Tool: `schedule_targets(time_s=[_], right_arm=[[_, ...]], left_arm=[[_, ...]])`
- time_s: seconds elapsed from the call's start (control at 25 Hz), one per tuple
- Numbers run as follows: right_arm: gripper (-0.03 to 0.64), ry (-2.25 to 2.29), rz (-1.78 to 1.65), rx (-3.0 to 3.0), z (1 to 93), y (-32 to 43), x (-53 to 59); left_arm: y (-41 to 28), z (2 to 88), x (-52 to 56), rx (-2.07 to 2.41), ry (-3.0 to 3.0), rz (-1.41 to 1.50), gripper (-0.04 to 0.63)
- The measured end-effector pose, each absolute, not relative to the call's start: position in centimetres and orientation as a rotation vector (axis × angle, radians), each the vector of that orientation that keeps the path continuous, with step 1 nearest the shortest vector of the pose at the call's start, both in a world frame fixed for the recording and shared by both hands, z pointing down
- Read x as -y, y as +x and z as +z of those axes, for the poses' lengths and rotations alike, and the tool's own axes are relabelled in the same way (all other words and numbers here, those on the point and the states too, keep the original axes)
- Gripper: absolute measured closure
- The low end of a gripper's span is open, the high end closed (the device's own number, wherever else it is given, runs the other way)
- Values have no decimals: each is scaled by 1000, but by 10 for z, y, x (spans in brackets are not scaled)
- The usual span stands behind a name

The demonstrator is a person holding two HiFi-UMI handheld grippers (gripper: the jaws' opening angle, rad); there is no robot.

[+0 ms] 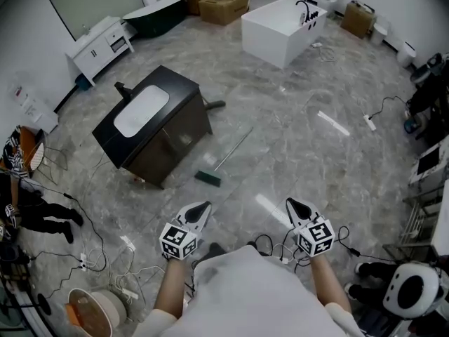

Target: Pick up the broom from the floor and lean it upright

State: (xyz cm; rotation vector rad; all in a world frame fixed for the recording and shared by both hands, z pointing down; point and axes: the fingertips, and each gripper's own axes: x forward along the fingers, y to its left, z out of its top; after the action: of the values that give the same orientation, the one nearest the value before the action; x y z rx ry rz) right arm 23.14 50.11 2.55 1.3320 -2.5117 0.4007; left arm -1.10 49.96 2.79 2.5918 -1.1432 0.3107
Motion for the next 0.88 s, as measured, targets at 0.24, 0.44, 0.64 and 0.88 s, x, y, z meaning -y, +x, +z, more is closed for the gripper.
schedule_targets(time_s=[0.24, 0.44, 0.64, 0.88], right_arm=[[617, 1307, 409, 2516, 33, 268, -495], [615, 1301, 421, 2513, 40, 286, -485], [615, 1308, 427, 2514, 38, 296, -472], [615, 1328, 437, 2492, 46, 303, -451]], left_arm=[[27, 33, -496, 1160, 2578, 309, 584], [46, 38, -489, 1159, 2569, 315, 584], [55, 36, -472, 1155, 2574, 321, 584], [61, 44, -440, 1126, 2577, 327, 584]])
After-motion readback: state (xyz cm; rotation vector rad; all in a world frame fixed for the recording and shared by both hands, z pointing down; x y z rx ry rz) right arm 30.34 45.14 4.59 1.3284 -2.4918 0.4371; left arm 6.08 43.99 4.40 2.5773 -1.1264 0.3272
